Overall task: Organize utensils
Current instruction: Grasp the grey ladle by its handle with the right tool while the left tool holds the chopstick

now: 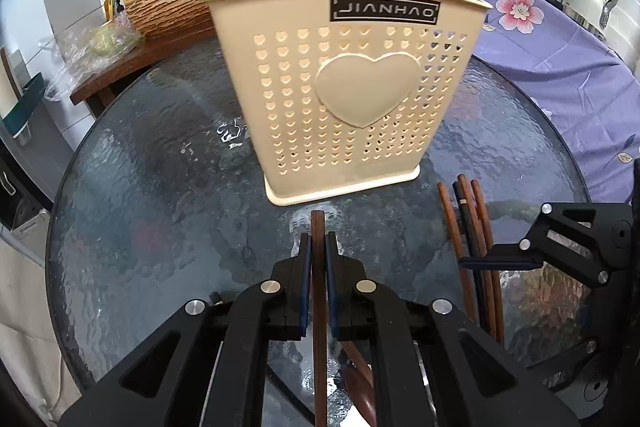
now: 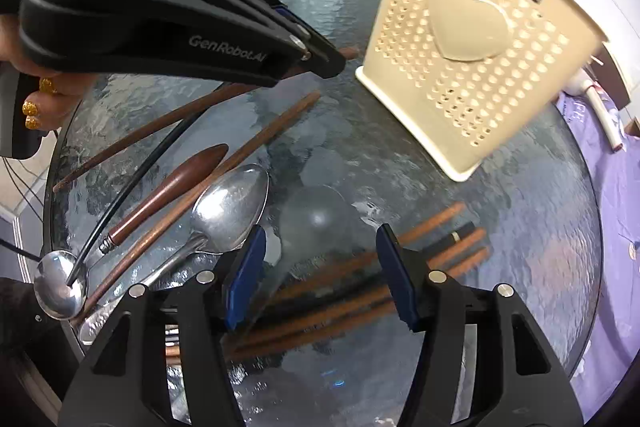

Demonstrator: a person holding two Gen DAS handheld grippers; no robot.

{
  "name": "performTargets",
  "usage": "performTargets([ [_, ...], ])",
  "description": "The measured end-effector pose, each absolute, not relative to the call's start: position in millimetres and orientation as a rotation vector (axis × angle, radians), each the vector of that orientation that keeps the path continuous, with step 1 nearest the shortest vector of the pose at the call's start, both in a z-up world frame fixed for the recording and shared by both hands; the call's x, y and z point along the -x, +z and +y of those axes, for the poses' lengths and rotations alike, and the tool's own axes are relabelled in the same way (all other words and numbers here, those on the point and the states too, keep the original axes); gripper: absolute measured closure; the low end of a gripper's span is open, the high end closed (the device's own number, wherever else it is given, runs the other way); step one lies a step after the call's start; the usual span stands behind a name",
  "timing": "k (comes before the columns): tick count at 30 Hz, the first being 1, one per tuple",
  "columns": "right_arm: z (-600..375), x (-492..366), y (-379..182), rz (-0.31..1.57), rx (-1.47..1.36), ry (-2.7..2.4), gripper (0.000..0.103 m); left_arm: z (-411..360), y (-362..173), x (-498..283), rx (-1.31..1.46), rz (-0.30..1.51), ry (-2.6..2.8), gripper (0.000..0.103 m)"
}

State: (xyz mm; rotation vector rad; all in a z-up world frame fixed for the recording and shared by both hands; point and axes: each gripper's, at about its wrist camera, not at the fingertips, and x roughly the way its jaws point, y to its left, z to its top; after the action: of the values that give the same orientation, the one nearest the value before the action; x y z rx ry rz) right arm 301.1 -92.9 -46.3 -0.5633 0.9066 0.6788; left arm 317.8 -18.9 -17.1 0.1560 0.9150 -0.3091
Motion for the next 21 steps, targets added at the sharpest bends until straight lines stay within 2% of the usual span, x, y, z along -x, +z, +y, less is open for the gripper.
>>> performTargets([
  [12, -85.2, -333.4, -45.4, 1.021, 0.429, 0.729, 0.051, -10.7, -11.2, -318.6, -0.132, 0.912, -0.307, 0.096],
  [15, -82.8, -334.6, -43.8, 1.024, 0.429, 0.728, 0.057, -11.5, -10.6, -317.6, -0.132, 0.911, -0.308, 0.096],
  [16, -80.7, -334.8, -43.3, 1.024, 0.431, 0.729, 0.064, -11.4, -10.3, -317.5, -0.132, 0.910, -0.307, 0.096],
  [17, -82.6, -333.8, -44.9, 1.022, 0.429, 0.730, 0.066, -11.4, -9.9, -317.4, -0.132, 0.909, -0.306, 0.096],
  [21, -83.8, -331.6, -43.8, 1.022, 0.412, 0.719, 0.066, -11.8, -8.6, -315.6, -0.133, 0.906, -0.305, 0.096],
])
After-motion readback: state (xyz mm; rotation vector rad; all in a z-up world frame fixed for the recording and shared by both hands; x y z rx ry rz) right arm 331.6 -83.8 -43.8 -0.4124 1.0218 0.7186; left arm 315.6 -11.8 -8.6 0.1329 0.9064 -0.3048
